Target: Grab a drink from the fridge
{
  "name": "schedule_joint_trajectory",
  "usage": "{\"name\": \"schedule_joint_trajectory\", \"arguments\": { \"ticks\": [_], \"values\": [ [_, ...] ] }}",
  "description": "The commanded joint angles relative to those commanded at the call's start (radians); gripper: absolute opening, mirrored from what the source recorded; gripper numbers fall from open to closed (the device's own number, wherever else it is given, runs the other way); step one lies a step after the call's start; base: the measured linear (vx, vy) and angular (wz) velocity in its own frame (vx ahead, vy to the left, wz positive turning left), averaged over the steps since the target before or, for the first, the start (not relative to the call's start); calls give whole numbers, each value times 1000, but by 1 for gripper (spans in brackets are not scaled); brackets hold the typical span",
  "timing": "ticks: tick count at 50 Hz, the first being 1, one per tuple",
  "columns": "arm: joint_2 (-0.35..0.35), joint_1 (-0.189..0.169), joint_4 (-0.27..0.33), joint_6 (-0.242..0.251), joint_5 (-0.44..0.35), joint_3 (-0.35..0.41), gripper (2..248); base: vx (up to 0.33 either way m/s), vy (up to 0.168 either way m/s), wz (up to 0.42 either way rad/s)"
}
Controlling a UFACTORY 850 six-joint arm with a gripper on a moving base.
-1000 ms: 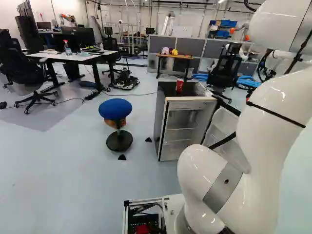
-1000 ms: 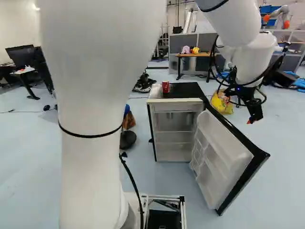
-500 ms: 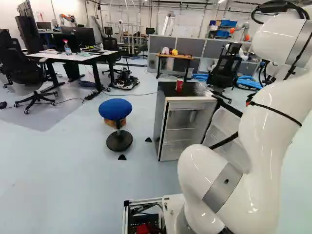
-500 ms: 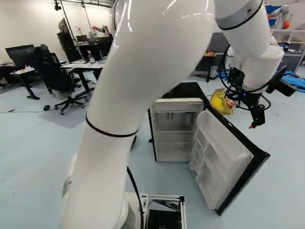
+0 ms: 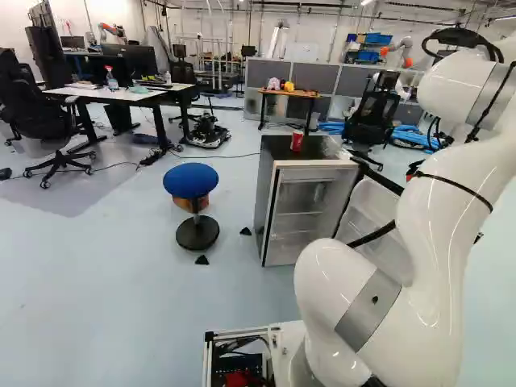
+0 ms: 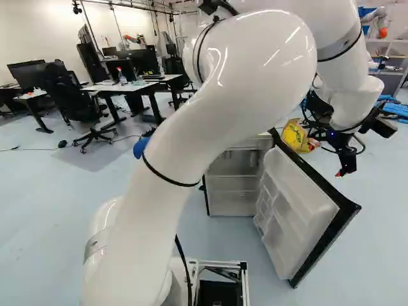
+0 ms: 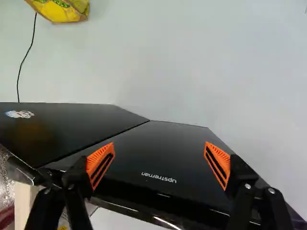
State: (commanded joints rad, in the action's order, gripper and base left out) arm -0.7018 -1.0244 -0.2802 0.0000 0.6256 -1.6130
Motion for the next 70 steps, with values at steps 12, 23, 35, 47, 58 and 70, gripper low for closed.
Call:
{"name": "schedule_joint_trajectory", "arguments": {
  "ticks": [12, 23, 35, 47, 58, 70],
  "values": [
    [-31, 0, 0, 0, 1, -10, 247, 0, 0, 0],
    [-61, 0, 0, 0, 7, -21, 247, 0, 0, 0],
    [-62, -3, 0, 0, 15, -16, 247, 0, 0, 0],
    [-36, -17, 0, 0, 24, 24, 247, 0, 0, 0],
    [-9, -32, 0, 0, 33, 67, 247, 0, 0, 0],
    [21, -48, 0, 0, 43, 113, 247, 0, 0, 0]
  ]
}}
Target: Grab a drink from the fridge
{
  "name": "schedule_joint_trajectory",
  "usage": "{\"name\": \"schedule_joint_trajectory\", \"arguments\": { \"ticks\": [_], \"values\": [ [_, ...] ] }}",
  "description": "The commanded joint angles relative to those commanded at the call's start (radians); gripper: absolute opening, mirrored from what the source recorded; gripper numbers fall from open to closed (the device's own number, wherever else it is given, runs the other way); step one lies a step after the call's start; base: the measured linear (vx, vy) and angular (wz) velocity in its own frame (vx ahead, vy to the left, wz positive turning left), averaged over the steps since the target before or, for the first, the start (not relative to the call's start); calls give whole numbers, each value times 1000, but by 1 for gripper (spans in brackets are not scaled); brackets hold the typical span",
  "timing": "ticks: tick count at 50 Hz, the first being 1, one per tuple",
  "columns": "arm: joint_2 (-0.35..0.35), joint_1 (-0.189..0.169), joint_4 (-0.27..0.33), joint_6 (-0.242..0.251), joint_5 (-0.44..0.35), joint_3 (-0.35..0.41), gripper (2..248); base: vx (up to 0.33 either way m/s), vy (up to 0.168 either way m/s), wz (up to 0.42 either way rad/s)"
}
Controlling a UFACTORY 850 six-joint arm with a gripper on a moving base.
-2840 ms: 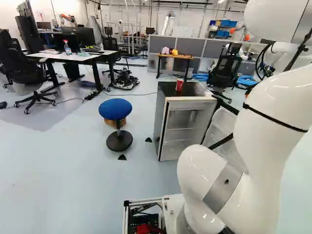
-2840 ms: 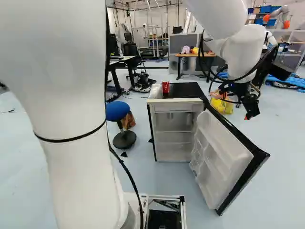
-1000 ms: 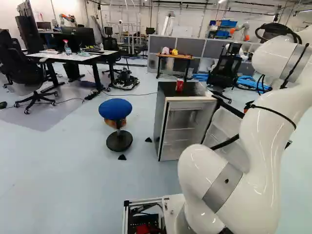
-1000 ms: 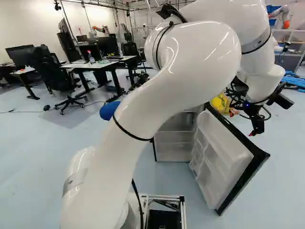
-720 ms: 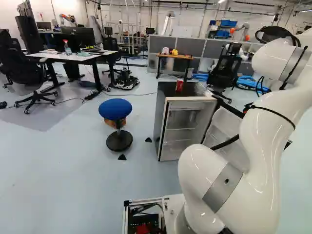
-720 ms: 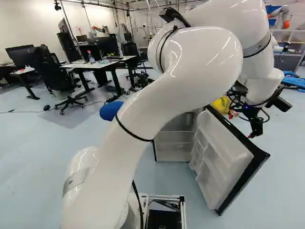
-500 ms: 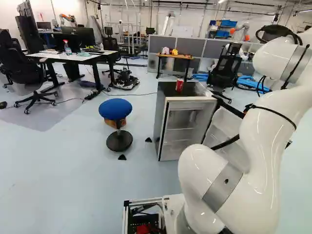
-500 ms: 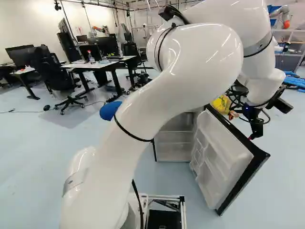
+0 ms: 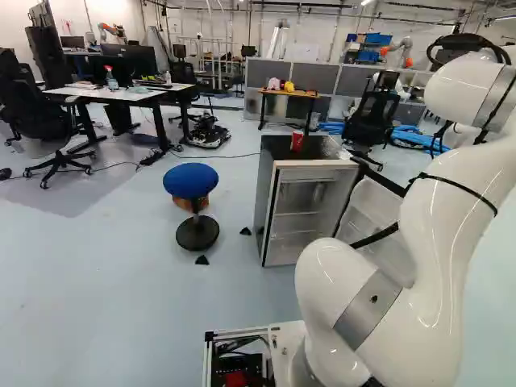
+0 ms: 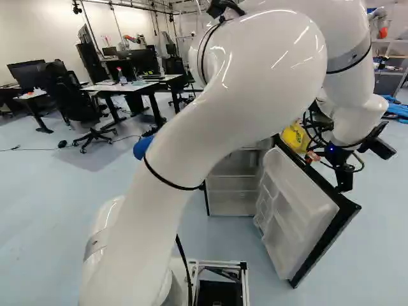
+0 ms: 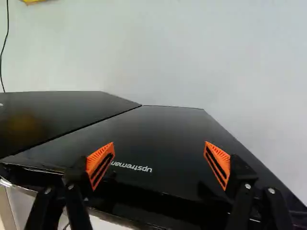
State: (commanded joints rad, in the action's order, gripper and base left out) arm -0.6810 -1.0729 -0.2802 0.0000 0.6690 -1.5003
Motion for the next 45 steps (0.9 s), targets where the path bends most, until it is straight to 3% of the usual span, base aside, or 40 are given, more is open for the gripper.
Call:
{"name": "schedule_joint_trajectory", "arguments": {
  "ticks": [45],
  "values": [
    [118, -54, 0, 0, 26, 182, 247, 0, 0, 0]
  ]
}}
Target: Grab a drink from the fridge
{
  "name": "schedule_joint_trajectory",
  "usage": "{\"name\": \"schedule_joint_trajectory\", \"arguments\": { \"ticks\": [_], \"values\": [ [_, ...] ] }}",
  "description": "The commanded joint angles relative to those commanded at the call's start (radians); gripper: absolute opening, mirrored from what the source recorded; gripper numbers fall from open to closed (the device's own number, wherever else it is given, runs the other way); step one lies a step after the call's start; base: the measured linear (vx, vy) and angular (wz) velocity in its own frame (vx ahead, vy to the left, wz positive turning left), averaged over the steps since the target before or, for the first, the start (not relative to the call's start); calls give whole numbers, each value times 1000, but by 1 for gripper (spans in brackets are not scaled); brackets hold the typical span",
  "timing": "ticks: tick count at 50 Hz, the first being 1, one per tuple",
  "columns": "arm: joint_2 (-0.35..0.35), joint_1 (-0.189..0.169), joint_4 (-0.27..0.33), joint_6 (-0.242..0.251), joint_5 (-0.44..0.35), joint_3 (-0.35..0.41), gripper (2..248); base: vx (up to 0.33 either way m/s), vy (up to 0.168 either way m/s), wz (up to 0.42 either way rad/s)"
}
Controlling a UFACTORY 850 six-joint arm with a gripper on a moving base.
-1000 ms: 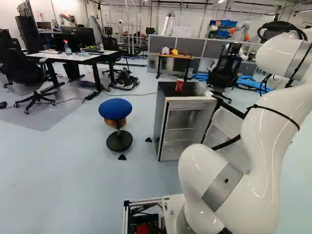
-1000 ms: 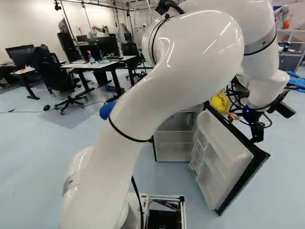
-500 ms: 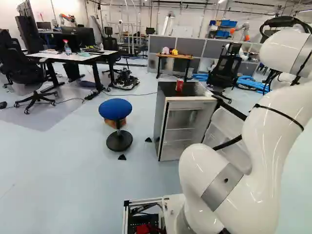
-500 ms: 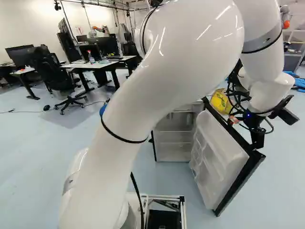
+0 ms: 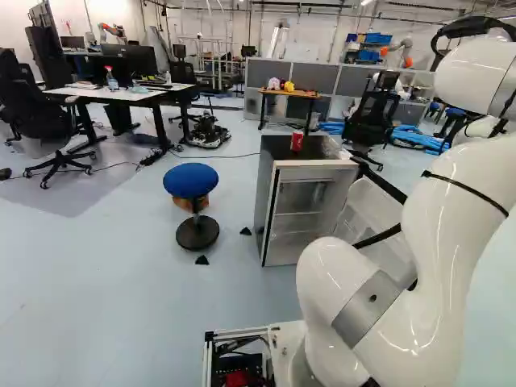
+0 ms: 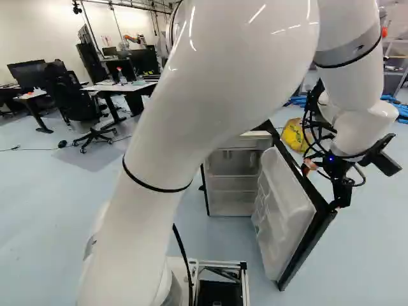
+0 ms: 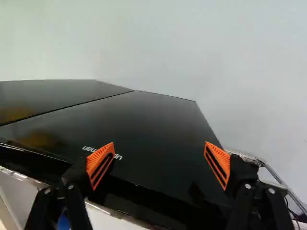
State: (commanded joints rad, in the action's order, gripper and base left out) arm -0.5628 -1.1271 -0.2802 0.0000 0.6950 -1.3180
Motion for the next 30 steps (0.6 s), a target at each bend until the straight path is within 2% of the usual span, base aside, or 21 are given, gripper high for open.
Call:
{"name": "schedule_joint_trajectory", "arguments": {
  "ticks": [30],
  "values": [
    [94, -8, 0, 0, 0, 141, 247, 0, 0, 0]
  ]
}}
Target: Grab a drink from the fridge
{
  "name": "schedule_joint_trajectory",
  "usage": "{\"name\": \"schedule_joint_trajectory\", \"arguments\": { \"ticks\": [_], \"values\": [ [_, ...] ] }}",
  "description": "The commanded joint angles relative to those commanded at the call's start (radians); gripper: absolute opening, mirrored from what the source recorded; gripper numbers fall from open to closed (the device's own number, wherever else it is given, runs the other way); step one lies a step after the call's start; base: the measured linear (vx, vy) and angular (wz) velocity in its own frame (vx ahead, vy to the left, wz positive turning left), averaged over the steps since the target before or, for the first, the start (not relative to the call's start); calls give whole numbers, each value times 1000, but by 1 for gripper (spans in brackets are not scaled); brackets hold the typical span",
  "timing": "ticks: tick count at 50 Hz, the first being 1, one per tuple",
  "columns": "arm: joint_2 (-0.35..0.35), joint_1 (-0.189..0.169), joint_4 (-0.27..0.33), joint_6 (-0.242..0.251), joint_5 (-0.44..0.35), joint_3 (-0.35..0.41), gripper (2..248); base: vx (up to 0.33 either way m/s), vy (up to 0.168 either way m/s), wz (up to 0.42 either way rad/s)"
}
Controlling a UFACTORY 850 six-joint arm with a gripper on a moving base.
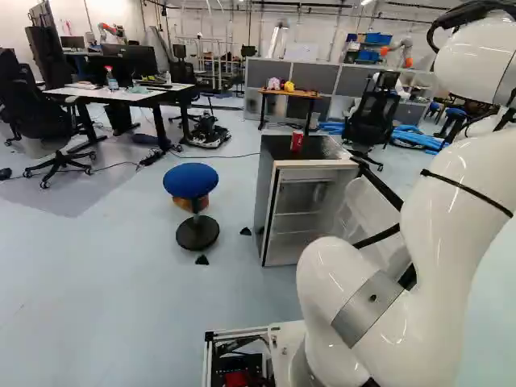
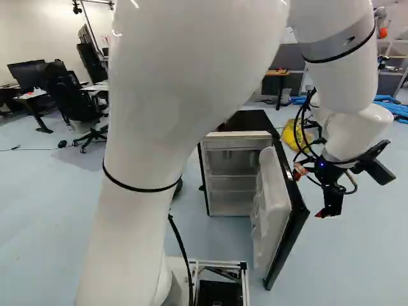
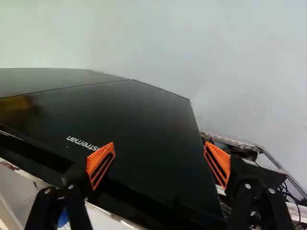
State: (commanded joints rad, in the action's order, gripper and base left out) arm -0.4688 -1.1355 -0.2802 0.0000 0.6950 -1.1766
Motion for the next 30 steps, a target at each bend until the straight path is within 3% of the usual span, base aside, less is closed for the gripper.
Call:
{"name": "schedule_joint_trajectory", "arguments": {
  "ticks": [30],
  "values": [
    [76, 39, 0, 0, 0, 111, 247, 0, 0, 0]
  ]
}}
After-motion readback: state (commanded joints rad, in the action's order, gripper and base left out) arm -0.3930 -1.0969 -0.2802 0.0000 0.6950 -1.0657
